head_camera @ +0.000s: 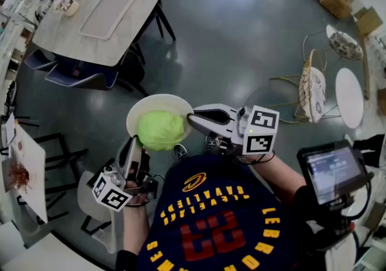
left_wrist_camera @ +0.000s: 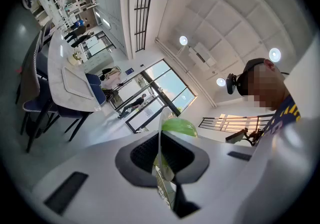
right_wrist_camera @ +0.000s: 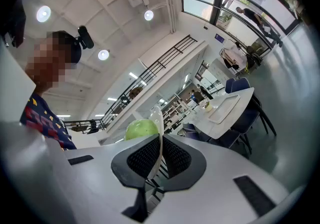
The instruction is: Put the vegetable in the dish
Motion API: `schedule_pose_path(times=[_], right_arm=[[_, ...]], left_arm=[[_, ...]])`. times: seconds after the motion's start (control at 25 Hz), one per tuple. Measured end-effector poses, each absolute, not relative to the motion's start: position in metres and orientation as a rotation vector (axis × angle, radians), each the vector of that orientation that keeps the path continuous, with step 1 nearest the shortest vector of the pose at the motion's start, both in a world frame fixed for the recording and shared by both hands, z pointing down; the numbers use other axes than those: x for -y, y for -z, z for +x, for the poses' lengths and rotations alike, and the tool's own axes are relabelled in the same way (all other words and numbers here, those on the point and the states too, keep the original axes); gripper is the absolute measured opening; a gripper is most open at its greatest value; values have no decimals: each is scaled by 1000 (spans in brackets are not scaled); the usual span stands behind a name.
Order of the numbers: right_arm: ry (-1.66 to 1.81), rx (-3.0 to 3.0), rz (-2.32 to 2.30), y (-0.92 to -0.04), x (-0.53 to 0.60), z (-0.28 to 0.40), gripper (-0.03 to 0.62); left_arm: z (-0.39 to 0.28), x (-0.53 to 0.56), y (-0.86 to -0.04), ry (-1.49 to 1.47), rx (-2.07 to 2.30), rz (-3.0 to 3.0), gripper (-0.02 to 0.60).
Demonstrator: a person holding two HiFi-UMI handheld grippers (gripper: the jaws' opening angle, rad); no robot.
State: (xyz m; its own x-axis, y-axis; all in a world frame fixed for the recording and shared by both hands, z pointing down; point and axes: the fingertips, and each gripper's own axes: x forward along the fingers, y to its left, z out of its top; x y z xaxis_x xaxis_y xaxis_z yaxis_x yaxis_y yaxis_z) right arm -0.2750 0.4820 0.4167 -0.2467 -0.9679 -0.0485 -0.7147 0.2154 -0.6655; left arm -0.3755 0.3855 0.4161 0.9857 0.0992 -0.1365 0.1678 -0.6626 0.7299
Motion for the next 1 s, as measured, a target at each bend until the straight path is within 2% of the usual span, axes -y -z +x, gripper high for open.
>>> schedule_pose_path(times=[0.4,0.6,0.8,1.0], right_arm=[[774,-2001,-1542,-425,-482,-273,15],[977,-1846,-1516,-455,-487,-265,15],[1250,-1550,-1412,-505,-490,-227,15],[1369,-1431,-1372,-555,-518,-206,15]], left_arm=[[-374,-385,-426,68,-152,2287,17],[-364,-387,-460,-38,-56,2112,17],[-328,-391,-490,-100,2,1804,15],[-315,-413,-514,-158,17,1700,15]])
